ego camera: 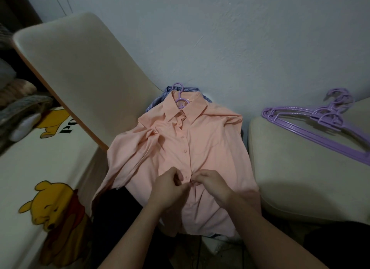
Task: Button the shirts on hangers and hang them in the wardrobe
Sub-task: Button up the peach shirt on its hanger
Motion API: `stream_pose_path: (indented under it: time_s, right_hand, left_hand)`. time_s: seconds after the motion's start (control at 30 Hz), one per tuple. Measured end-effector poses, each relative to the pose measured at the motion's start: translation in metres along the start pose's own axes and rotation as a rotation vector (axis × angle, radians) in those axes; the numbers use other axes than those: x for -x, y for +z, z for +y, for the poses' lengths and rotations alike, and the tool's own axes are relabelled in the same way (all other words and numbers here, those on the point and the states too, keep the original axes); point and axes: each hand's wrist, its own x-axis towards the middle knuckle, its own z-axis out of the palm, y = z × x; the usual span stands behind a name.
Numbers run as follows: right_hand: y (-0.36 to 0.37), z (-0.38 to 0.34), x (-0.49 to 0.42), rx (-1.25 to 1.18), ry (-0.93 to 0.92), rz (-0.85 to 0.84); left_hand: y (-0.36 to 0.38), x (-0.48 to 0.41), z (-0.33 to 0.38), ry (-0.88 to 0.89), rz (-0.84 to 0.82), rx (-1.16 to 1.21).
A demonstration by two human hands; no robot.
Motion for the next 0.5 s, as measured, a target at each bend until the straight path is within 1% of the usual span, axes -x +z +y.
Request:
stream_pose_path:
  time_s: [0.07, 0.13, 0.27, 0.37, 0.43, 0.5]
  right_hand:
    - [0.002, 0.003, 0.008, 0.170, -0.046, -0.023]
    - [0.007, 0.007, 0.016, 0.340, -0.078, -0.014]
    - [0.015, 0.008, 0.035, 0.590, -0.211, 0.077]
    - [0.018, 0.008, 0.045, 0.669, -0.235, 0.071]
    - [0.019, 0.013, 0.049, 0.675, -0.228, 0.067]
    - [0.020, 0.018, 0.052, 0.648, -0.182, 0.041]
  left_hand:
    - [0.005, 0.009, -0.002, 0.020, 0.026, -0.154]
    - [0.009, 0.015, -0.002, 0.040, 0.065, -0.239]
    - [0.015, 0.022, -0.003, 0.038, 0.152, -0.219]
    - [0.017, 0.026, -0.003, 0.040, 0.164, -0.285]
    - [0.019, 0.025, -0.003, 0.033, 0.139, -0.384]
    - [0.022, 0.024, -0.003, 0.022, 0.133, -0.427]
